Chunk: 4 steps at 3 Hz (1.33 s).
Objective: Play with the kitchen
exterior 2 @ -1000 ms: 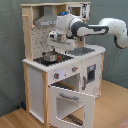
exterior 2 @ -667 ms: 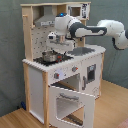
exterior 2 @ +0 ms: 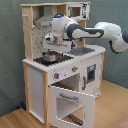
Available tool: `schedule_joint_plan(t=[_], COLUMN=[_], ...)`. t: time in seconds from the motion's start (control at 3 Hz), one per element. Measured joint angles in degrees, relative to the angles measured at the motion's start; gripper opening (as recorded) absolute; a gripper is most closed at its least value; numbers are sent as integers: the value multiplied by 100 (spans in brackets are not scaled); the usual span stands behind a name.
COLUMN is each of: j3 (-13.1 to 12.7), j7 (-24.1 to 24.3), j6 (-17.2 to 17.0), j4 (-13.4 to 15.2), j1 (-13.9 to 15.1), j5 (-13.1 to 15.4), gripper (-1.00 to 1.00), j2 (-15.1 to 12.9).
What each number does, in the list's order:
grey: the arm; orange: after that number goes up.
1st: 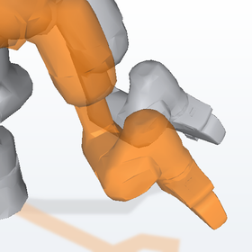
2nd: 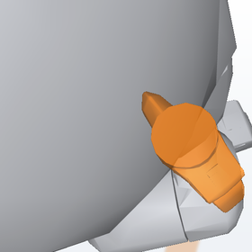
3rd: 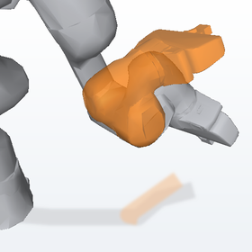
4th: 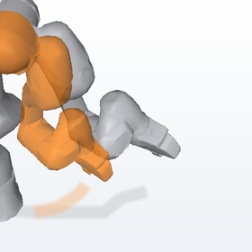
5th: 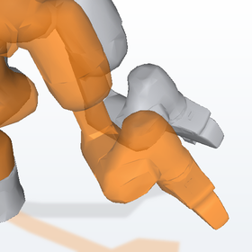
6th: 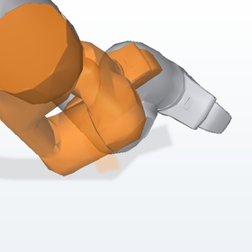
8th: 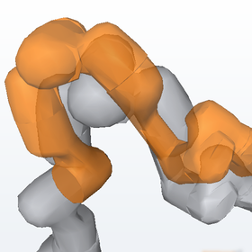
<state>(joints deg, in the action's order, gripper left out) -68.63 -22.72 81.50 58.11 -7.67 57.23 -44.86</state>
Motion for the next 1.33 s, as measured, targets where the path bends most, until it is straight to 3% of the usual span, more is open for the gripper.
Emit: schedule_joint_plan(t=[0.33,0.67,1.0,1.33], j3=[-14,-16,-16,-156], j7=[-433,-483,-484,-545], j6=[-146,-224,-227,-687], j4=[-232,-270,-270,-372], j1=[-155,-154,-154,-100], j5=[5,-26,-29,-65], gripper=[100,100,-100,-100], j2=[-218,-230,-232,-232])
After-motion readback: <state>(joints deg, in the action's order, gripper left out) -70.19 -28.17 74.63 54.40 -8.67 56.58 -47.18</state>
